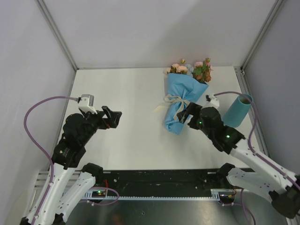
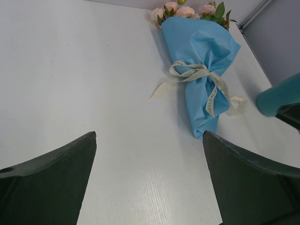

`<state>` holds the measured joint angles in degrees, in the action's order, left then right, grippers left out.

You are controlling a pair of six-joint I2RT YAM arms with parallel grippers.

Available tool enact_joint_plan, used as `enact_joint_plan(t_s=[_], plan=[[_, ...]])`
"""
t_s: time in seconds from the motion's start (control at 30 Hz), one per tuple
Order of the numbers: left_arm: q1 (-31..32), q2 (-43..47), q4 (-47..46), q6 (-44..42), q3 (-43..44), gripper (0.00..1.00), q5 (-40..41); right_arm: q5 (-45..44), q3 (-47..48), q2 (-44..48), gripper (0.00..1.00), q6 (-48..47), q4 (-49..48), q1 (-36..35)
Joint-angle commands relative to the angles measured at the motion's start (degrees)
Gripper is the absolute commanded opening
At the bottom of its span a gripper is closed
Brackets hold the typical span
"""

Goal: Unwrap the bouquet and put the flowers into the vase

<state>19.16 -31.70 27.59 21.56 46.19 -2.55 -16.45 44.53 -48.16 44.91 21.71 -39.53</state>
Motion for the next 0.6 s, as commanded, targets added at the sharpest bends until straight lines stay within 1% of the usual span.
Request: enact_joint_plan(t_s=[0.0, 0.17, 0.3, 0.37, 0.47, 0.53, 0.57], plan=[[0.09, 0.66, -0.42, -0.4, -0.12, 1.0, 1.15, -4.7, -1.76, -7.98, 0.9, 1.2, -10.21, -3.73], [0.09, 0.69, -0.38, -0.45, -0.13, 1.0, 1.1, -9.36, -1.75, -18.85, 0.8, 5.1, -13.81, -6.29], [0.1, 0.58, -0.31, -0.56, -0.22, 0.99, 0.91, -11.49, -1.74, -25.82, 0.73, 4.18, -18.16, -6.42], [0.16, 0.54, -0.21, -0.6, -0.22, 1.0, 0.93, -13.06, -1.62, -28.12, 0.69, 4.3, -19.66, -6.35], [0.12, 0.57, -0.11, -0.72, -0.18, 1.0, 1.03, -15.26, -1.07, -30.41, 0.62, 6.84, -18.84, -5.89], [0.1, 0.48, -0.09, -0.66, -0.15, 1.0, 1.0, -17.78, -0.29, -31.73, 0.61, 9.16, -16.51, -5.31], [0.09, 0.4, -0.04, -0.65, -0.15, 1.0, 0.85, -19.08, -0.13, -32.13, 0.62, 9.6, -15.73, -4.91]])
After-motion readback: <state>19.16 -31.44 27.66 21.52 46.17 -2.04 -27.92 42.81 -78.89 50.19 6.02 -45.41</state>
